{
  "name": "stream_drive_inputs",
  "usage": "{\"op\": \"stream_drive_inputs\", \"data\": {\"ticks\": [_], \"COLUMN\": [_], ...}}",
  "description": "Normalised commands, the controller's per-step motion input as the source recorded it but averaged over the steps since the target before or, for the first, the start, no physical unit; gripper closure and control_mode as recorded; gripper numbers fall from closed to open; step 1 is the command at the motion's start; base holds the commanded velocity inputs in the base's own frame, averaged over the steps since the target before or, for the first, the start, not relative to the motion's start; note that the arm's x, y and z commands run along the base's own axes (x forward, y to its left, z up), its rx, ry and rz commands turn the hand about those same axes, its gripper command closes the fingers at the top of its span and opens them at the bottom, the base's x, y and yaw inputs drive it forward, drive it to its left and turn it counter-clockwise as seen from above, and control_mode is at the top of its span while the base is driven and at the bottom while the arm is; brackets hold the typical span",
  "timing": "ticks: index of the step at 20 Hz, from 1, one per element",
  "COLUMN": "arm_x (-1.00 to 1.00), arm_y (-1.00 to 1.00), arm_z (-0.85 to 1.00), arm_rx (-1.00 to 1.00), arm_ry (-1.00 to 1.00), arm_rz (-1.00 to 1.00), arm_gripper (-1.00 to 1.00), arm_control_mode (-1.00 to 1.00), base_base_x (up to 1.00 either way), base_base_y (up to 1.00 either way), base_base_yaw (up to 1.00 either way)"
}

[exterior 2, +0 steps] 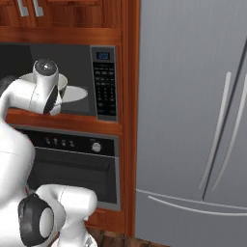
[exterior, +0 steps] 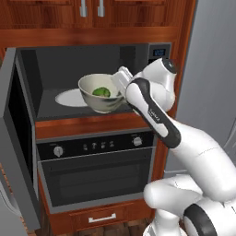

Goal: The microwave is finished heating the steak and avocado. Take the bowl containing the food and place it on the dining counter.

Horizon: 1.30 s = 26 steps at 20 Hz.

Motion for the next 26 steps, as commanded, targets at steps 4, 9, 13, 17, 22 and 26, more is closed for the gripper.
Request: {"op": "stream_drive_inputs", "data": {"ticks": [4,9,13,17,22,26], "arm_x": [-1.00,-1.00,-1.00,-0.15,0.00,0.00], "arm_y": [-0.59,-0.58,-0.37,0.00,0.00,0.00], "arm_z": [0.60,0.24,0.04,0.00,0.00,0.00], "arm_rx": [0.00,-0.04,-0.10,-0.02,0.00,0.00], "arm_ry": [0.00,0.00,0.00,0.00,0.00,0.00], "arm_rz": [0.00,0.00,0.00,0.00,0.00,0.00], "arm_gripper": [1.00,1.00,1.00,1.00,1.00,1.00], "arm_control_mode": [-1.00,-1.00,-1.00,-1.00,-1.00,-1.00], "base_base_x": [0.00,0.00,0.00,0.00,0.00,0.00], "base_base_y": [0.00,0.00,0.00,0.00,0.00,0.00], "base_base_yaw": [0.00,0.00,0.00,0.00,0.00,0.00]}}
